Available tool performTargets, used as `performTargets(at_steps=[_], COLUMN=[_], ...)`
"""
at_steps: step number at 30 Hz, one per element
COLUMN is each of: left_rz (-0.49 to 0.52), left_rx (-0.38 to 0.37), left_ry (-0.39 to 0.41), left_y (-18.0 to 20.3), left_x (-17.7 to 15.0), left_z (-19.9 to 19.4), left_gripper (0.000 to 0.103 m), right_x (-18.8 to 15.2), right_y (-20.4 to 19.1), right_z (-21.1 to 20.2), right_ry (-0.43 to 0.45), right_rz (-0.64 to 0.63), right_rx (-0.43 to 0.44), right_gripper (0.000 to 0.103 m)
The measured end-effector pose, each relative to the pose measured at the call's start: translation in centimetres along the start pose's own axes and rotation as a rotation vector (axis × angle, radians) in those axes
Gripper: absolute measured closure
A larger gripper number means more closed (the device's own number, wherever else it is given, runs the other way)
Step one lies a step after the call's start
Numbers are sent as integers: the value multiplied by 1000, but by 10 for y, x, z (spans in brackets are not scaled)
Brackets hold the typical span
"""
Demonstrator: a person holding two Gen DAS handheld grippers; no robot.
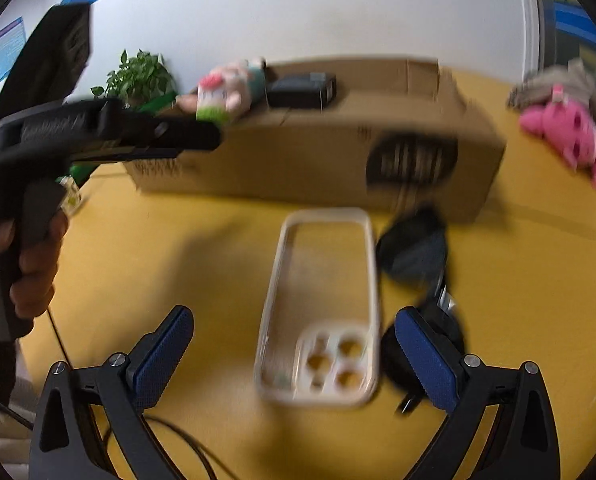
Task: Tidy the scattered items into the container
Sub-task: 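Move both tools toward the clear phone case on the table, then close both tools on the rim of the clear phone case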
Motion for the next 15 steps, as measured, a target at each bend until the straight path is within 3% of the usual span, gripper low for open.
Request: performTargets(at_steps=[3,9,11,13,15], left_rz=[-9,-35,-41,-32,-24], left_rx=[-26,-32,-24,-21,-17], left_ry=[-65,-158,-162,-155,-155], left_y=[5,11,12,16,17], left_x=[-10,-25,-28,-28,-29], left_z=[22,63,70,71,71], left_gripper=[23,26,30,36,54], right_x=[-15,-19,-18,-18,-19], right_y=[1,8,6,2,0], right_z=[8,16,19,22,24], right_ry=[-29,-47,-49,-57,-52], right_rz=[26,9,-22,-55,-54], right_rx=[1,-87,-119,-138,-133], right_gripper=[3,4,12,22,21])
Point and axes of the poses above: each gripper's, at about its wrist camera, not at the fingertips, and z roughly the way its jaws point, y to its right, x to its top, the point moved 6 cm from there along z, roughly the way its jaws point, and after that the axes turned 11 degrees about -z, right-handed, at the moved point
